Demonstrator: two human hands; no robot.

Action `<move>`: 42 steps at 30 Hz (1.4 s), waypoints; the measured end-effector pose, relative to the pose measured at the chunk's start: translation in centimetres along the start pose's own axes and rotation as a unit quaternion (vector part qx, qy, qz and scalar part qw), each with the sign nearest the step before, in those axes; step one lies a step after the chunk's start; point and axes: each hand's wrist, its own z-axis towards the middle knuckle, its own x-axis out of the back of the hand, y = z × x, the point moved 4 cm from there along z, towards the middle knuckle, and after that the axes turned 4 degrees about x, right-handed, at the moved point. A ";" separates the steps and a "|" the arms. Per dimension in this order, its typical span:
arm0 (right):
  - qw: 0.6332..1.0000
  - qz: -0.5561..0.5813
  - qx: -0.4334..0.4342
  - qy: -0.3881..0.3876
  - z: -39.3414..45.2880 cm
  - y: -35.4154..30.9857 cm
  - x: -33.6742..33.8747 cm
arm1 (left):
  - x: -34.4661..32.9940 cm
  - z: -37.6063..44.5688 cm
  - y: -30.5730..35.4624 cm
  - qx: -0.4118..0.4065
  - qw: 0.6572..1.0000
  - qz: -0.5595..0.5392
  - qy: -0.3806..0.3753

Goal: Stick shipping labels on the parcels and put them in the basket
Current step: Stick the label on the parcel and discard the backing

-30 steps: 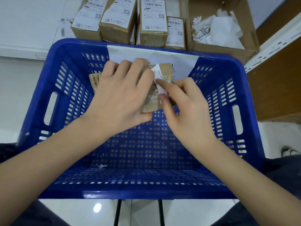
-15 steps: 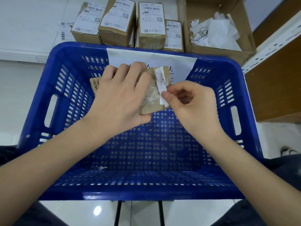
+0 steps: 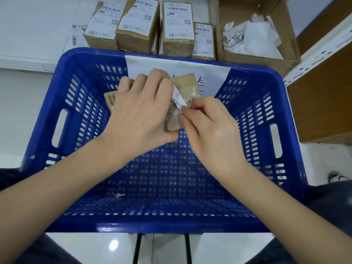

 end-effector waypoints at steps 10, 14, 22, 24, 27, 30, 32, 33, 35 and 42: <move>0.998 0.035 -0.045 0.005 0.4 0.2 0.4 | 0.2 0.1 0.2 -0.010 0.999 -0.029 0.021; 1.000 0.012 -0.016 0.007 0.6 0.0 0.7 | 0.2 0.0 0.4 -0.018 0.999 -0.020 0.028; 0.989 -0.116 0.053 -0.068 0.4 -0.5 0.0 | 0.0 -0.1 0.0 -0.035 0.999 -0.010 0.016; 0.985 -0.137 0.058 -0.088 0.1 -0.5 -0.7 | -0.6 -0.3 -0.1 -0.039 0.999 0.005 0.001; 0.989 -0.107 0.030 -0.096 -0.2 -0.2 -1.0 | -1.3 -0.2 -0.3 -0.042 0.999 0.022 -0.007; 0.996 -0.031 0.001 -0.080 0.1 0.3 -0.4 | -1.5 0.0 -0.2 -0.052 0.998 0.025 -0.010; 0.996 -0.002 -0.034 -0.079 0.4 0.6 -0.2 | -1.6 0.0 -0.1 -0.053 0.998 0.024 -0.012; 0.995 0.011 -0.051 -0.082 0.4 0.7 -0.3 | -1.6 0.0 -0.1 -0.054 0.998 0.029 -0.015; 0.993 0.029 -0.071 -0.089 0.5 0.8 -0.3 | -1.9 -0.2 -0.1 -0.056 0.997 0.041 -0.019; 0.994 0.006 -0.091 -0.066 0.7 1.7 0.5 | -1.7 -0.2 0.1 -0.056 0.996 0.066 -0.026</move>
